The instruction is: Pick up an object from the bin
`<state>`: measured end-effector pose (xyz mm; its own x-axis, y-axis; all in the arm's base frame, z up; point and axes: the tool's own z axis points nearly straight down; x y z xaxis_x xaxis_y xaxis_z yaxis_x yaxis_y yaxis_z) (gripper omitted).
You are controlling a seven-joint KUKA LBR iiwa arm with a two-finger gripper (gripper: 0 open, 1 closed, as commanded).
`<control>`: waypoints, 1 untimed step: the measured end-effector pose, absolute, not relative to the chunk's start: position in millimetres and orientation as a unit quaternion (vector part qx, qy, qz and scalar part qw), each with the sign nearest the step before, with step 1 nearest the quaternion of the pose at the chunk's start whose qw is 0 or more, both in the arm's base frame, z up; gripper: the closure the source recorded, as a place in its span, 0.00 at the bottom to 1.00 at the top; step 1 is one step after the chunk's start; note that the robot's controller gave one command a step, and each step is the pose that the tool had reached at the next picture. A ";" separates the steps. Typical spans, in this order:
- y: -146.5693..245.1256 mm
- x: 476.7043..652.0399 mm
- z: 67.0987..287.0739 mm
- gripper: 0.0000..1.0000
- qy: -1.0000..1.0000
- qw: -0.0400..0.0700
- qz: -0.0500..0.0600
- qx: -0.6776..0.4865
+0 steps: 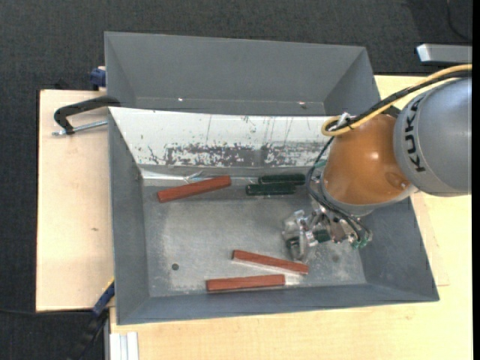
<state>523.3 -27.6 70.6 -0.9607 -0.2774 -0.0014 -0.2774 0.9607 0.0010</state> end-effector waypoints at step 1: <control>-41.5 537.0 262.3 1.00 0.987 0.005 -0.001 -0.164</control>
Offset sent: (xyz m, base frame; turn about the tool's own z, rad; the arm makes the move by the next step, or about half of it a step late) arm 0.0000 0.0000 0.0000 0.0000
